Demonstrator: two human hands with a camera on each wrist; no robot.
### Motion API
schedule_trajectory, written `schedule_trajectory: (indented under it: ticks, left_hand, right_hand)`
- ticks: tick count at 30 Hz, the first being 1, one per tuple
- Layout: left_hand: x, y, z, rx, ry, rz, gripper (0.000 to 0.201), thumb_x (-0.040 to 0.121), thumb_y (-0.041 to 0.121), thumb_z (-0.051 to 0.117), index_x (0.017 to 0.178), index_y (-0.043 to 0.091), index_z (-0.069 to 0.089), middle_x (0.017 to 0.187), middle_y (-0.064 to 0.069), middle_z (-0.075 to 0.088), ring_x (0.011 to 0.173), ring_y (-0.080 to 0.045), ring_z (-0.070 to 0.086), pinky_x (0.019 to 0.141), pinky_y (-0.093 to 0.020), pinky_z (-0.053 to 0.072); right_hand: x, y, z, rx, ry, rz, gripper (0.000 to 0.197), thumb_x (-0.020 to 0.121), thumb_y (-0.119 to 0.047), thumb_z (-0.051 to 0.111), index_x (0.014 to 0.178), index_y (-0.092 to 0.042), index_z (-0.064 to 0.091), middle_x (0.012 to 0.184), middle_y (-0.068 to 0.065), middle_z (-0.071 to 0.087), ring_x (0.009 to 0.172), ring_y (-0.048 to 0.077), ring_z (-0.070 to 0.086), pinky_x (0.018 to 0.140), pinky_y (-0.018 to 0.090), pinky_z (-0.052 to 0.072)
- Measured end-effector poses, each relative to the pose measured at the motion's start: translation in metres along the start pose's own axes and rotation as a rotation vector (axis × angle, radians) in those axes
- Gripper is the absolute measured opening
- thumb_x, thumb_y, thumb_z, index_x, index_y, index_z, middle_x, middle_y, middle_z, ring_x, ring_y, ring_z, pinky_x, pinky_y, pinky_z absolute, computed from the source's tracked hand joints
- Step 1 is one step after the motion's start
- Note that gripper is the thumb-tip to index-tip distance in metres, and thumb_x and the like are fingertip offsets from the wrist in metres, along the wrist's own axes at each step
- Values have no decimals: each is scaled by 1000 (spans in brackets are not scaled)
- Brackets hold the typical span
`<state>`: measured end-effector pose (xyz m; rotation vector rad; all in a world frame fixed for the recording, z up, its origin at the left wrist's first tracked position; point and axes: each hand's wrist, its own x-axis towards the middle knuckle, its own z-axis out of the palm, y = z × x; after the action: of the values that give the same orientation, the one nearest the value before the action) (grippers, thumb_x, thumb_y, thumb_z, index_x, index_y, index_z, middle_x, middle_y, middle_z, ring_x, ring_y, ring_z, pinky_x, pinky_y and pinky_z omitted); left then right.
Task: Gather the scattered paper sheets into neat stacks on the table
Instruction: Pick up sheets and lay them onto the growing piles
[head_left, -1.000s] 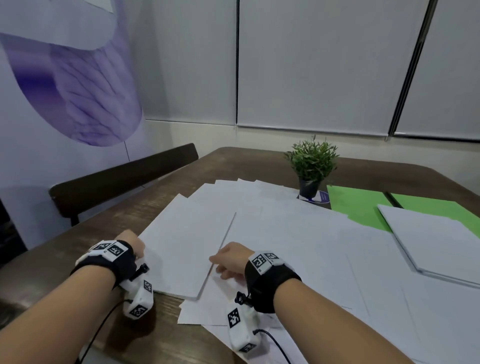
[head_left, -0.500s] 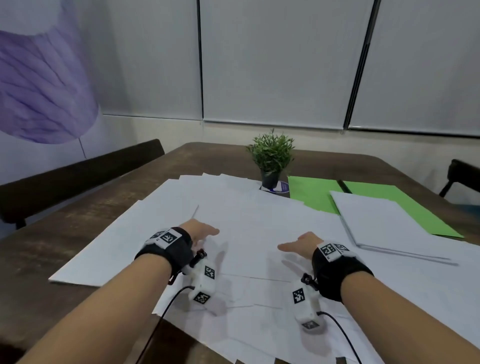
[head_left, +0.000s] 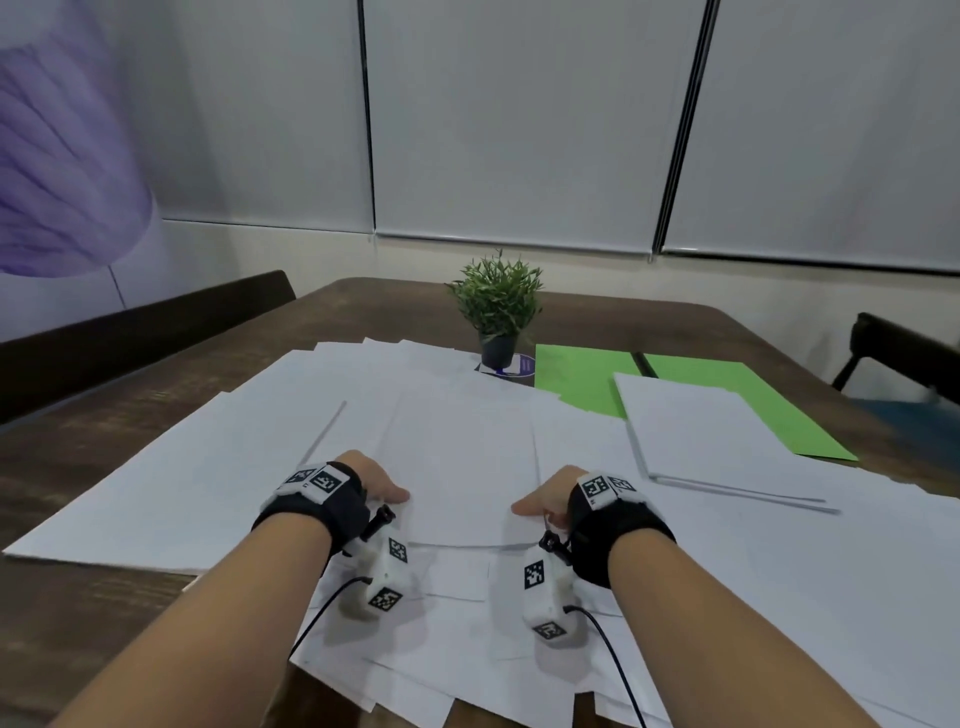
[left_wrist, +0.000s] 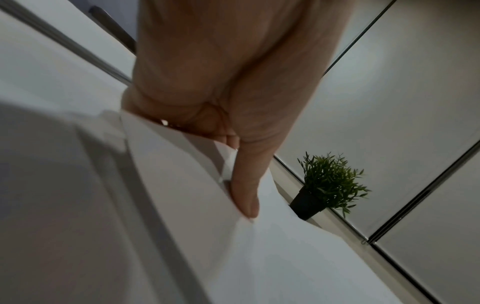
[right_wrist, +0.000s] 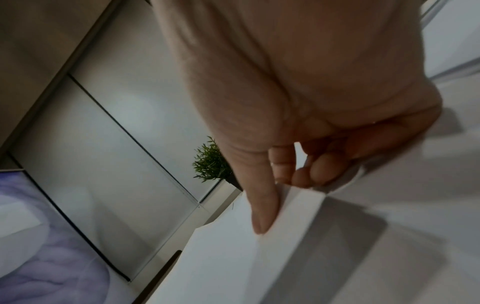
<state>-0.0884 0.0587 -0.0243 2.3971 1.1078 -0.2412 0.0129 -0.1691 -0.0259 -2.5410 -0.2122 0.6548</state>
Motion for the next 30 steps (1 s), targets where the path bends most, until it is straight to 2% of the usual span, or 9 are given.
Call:
schedule_trajectory:
  ticks: [3, 8, 10, 14, 17, 20, 23, 26, 30]
  left_hand:
    - [3, 0, 1, 18, -18, 16, 66, 85, 59, 58, 121, 4, 58, 119, -10, 63, 113, -25, 57, 95, -29, 44]
    - [13, -2, 7, -111, -36, 5, 49, 87, 48, 62, 57, 12, 48, 38, 2, 49, 42, -15, 45, 49, -22, 35]
    - [13, 0, 8, -64, -33, 1, 54, 69, 65, 70, 73, 11, 60, 66, -5, 66, 60, -19, 59, 61, -23, 46]
    - [-8, 1, 6, 132, 2, 8, 84, 59, 75, 69, 119, 16, 59, 129, -10, 55, 116, -27, 52, 98, -31, 42]
    - [-32, 12, 1, 211, -98, 77, 69, 83, 60, 59, 130, 10, 53, 135, -7, 54, 124, -23, 49, 93, -24, 36]
    - [-54, 26, -3, 285, -111, 135, 68, 93, 60, 40, 137, 9, 46, 144, -8, 45, 132, -24, 41, 105, -28, 30]
    - [-65, 37, -7, 210, -182, 151, 69, 97, 60, 24, 139, 9, 44, 143, -9, 47, 133, -27, 41, 107, -32, 29]
    - [-66, 38, -12, -125, -324, 121, 68, 94, 64, 31, 133, 11, 48, 127, -8, 59, 119, -28, 50, 100, -36, 36]
    - [-43, 19, -3, 10, -95, 63, 64, 90, 53, 53, 135, 9, 48, 140, -10, 49, 127, -26, 46, 106, -31, 35]
  right_hand:
    - [4, 0, 0, -27, -7, -25, 37, 82, -51, 67, 72, -16, 60, 76, 1, 63, 83, 25, 60, 75, 28, 44]
    - [1, 7, -11, 110, 6, 30, 41, 103, -22, 40, 137, -2, 45, 141, 15, 48, 128, 28, 48, 85, 20, 48]
    - [-2, 17, -24, 190, -23, 29, 42, 98, -14, 51, 137, -1, 45, 139, 15, 49, 124, 27, 52, 61, 12, 51]
    - [-4, 50, -45, 50, 91, -138, 41, 93, -25, 58, 129, -6, 51, 133, 9, 55, 112, 25, 57, 88, 24, 48]
    - [-15, 67, -59, 258, 172, 14, 42, 92, -14, 53, 133, -6, 50, 126, -7, 48, 83, 6, 55, 57, 16, 53]
    - [-20, 85, -54, 224, 198, 75, 28, 90, -20, 59, 114, -4, 59, 116, 5, 63, 104, 22, 62, 71, 19, 51]
    - [-15, 95, -46, 276, 167, 80, 34, 77, -24, 77, 99, 1, 68, 84, 8, 71, 86, 28, 70, 75, 36, 59]
    - [-13, 94, -45, 275, 126, 104, 37, 71, -34, 83, 90, -6, 68, 77, 10, 70, 71, 27, 68, 62, 32, 57]
    - [1, 96, -45, 235, 103, 89, 61, 58, -44, 87, 102, -7, 69, 98, 10, 72, 91, 29, 68, 87, 40, 55]
